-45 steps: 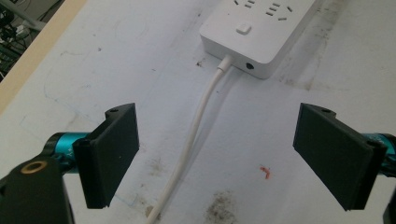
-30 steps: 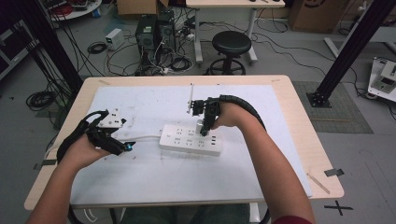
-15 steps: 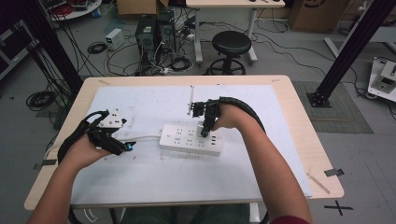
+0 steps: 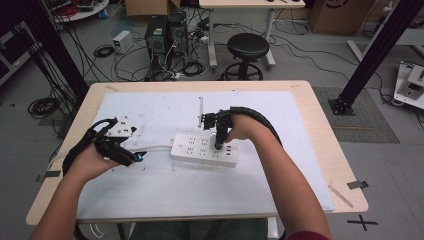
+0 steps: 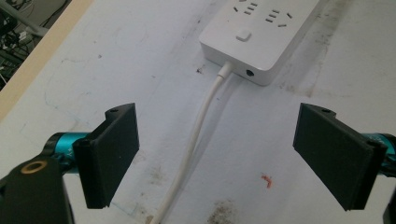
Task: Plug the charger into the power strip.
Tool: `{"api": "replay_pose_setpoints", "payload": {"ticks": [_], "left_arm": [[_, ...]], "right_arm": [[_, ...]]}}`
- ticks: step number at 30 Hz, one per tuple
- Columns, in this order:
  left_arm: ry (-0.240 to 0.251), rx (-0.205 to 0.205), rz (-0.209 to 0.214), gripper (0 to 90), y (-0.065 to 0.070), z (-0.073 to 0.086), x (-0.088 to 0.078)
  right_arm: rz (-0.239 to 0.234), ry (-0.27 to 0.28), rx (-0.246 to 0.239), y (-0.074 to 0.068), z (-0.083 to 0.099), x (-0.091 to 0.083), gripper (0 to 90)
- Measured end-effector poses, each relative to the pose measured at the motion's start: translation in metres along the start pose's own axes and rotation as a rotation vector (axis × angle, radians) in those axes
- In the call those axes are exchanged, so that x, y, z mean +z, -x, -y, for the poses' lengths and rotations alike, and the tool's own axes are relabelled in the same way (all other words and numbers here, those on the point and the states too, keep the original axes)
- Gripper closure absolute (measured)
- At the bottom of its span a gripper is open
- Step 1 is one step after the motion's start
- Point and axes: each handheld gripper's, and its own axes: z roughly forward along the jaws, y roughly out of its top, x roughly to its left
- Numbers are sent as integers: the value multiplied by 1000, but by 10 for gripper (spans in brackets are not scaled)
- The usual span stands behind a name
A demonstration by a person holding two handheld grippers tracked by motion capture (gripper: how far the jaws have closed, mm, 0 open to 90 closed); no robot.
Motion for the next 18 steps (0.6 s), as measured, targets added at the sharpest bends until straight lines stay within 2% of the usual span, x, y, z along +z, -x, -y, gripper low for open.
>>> {"api": "replay_pose_setpoints", "payload": {"ticks": [6,9,13,14,16,18], "left_arm": [[-12,6,3,144,1,-1,3],[-15,16,6,144,2,-3,5],[-4,15,7,144,3,-7,7],[-7,18,10,144,3,-8,7],[1,21,9,144,4,-9,7],[1,20,9,144,3,-9,7]], "right_arm": [[-7,1,8,0,0,0,639],[28,-18,-8,-5,-3,1,639],[22,-32,4,-4,-6,4,640],[35,-43,-8,-5,-8,4,639],[25,-22,7,-4,-5,4,640],[27,-25,1,-5,-5,5,639]]}}
